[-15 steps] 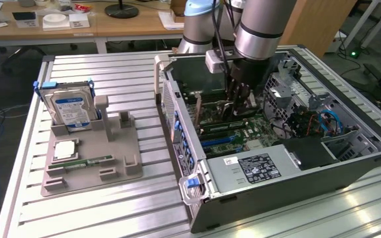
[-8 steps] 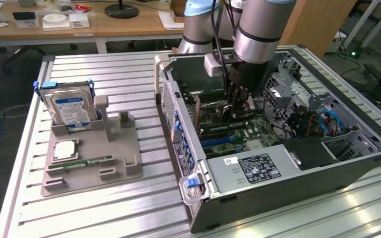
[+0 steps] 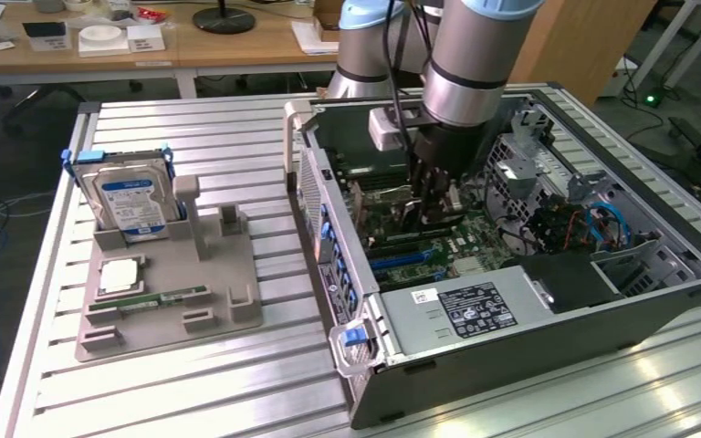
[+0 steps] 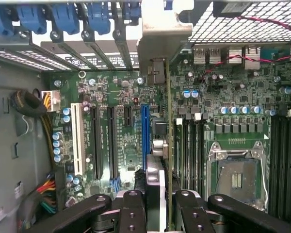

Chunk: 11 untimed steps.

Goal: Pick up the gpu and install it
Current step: 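Insert the gpu into the slot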

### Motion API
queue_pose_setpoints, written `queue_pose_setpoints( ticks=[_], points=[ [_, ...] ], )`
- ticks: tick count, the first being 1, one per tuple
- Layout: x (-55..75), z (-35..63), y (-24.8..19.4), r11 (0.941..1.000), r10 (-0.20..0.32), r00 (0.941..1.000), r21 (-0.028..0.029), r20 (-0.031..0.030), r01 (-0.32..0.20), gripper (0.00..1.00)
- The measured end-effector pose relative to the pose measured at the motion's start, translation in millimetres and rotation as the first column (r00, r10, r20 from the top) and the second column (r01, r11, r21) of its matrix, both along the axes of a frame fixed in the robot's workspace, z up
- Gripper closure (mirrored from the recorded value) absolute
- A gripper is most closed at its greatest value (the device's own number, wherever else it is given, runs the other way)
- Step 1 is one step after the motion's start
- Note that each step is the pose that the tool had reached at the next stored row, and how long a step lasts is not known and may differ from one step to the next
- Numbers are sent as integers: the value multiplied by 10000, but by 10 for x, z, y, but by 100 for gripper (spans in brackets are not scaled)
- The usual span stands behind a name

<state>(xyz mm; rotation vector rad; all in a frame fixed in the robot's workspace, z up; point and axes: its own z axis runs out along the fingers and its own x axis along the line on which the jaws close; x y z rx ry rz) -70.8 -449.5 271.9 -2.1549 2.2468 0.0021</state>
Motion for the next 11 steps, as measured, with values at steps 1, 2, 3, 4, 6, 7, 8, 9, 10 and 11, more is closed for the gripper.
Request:
queue_pose_setpoints(
  ticks=[1, 2, 3, 4, 6, 7, 8, 9, 10, 11],
  points=[
    [0, -11, 0, 10000, 1, 10000, 0, 0, -1, 72],
    [0, -21, -1, 10000, 1, 10000, 0, 0, -1, 72],
    [-1, -31, -5, 10000, 1, 10000, 1, 0, -1, 72],
    [-1, -41, -10, 10000, 1, 10000, -2, -2, -1, 72],
    [-1, -62, -19, 10000, 0, 10000, 1, -1, 0, 72],
    [-1, -73, -22, 10000, -1, 10000, 1, 0, 1, 72],
    [-1, -83, -25, 10000, -1, 10000, 2, -1, 1, 72],
    [-1, -93, -28, 10000, 0, 10000, 0, -2, 0, 72],
    [-1, -103, -31, 10000, 0, 10000, 0, -1, 0, 72],
    [-1, -114, -33, 10000, -1, 10000, 1, -1, 1, 72]
  ],
)
